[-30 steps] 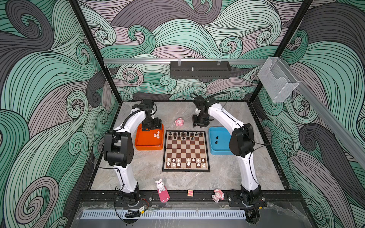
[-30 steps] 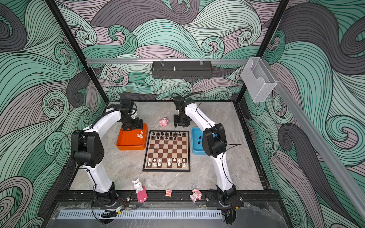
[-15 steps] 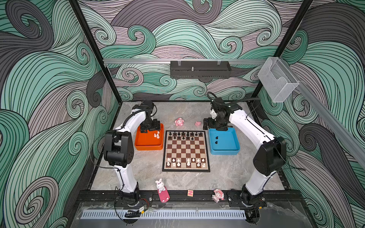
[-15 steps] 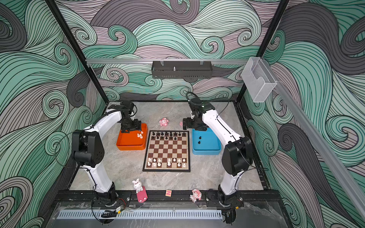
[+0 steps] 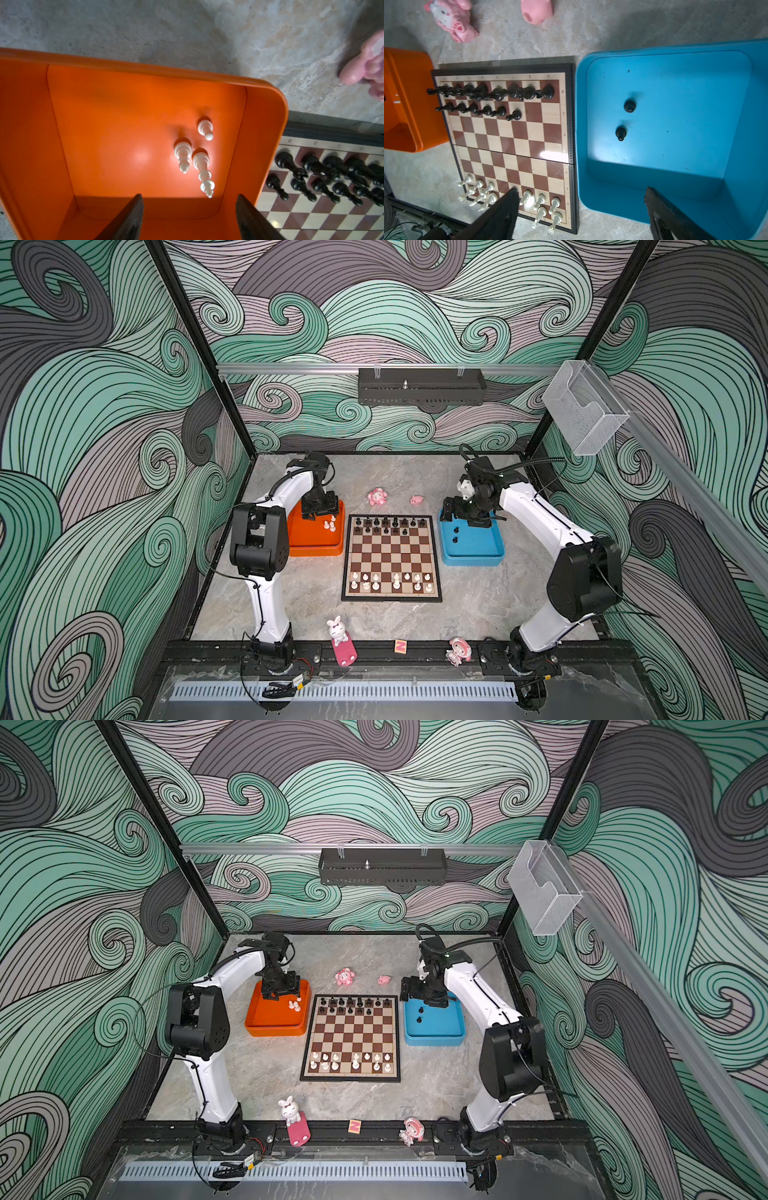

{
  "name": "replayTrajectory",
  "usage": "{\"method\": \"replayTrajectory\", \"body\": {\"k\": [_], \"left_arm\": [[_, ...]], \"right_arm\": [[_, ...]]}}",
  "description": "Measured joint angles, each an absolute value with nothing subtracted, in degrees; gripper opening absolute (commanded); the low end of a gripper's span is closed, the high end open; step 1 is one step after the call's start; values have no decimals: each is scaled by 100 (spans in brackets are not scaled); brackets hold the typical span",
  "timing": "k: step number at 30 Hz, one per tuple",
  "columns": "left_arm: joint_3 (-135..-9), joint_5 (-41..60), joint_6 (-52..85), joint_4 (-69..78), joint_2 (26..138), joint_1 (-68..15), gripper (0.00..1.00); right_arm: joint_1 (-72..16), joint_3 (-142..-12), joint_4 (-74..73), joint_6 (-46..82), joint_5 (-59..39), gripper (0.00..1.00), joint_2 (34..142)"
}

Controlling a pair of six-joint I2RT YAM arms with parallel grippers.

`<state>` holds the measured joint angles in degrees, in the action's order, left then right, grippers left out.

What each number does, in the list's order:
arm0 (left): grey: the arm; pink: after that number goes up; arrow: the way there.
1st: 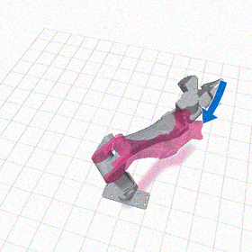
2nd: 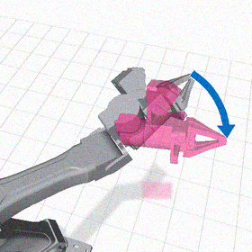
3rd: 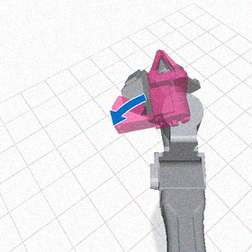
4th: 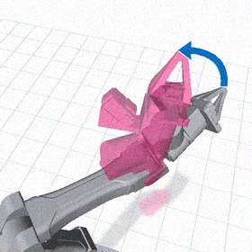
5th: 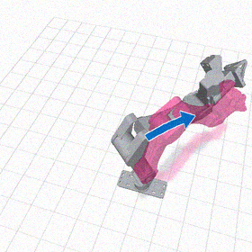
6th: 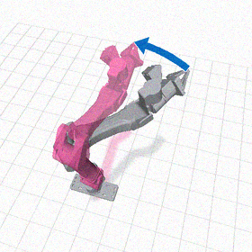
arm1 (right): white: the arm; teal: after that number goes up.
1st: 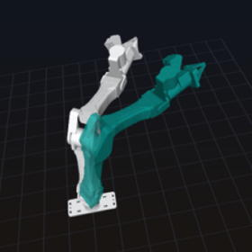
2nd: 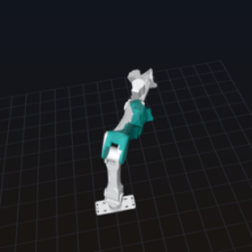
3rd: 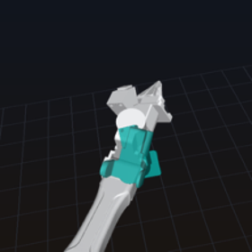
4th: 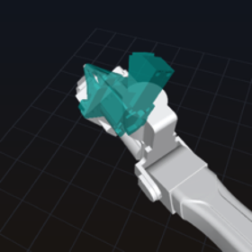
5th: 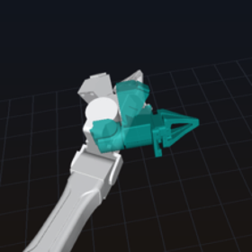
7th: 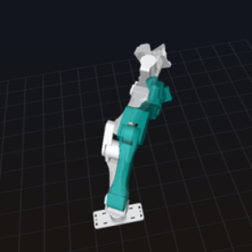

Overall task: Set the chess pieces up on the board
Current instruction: 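Swing the right gripper over a white piece in the board's nearest row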

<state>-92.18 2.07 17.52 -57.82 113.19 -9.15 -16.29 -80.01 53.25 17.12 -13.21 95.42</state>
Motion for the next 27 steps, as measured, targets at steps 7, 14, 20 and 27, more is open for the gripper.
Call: {"method": "replayTrajectory", "body": {"k": [7, 14, 20, 27], "left_arm": [[-9218, 123, 1754, -5833, 11308, -919, 73], [-9218, 45, 1752, -5951, 10958, -919, 77], [-9133, 40, 1752, -5981, 10215, -919, 78], [-8766, 40, 1750, -6003, 9642, -919, 79]], "right_arm": [[-2641, -7738, 5194, 1551, -1376, 87, 9264], [-4316, -7214, 5144, 1564, -1129, 82, 8733], [-5127, -6963, 5096, 1741, -893, 75, 8873], [-5487, -6969, 4860, 1872, -834, 60, 9264]]}}
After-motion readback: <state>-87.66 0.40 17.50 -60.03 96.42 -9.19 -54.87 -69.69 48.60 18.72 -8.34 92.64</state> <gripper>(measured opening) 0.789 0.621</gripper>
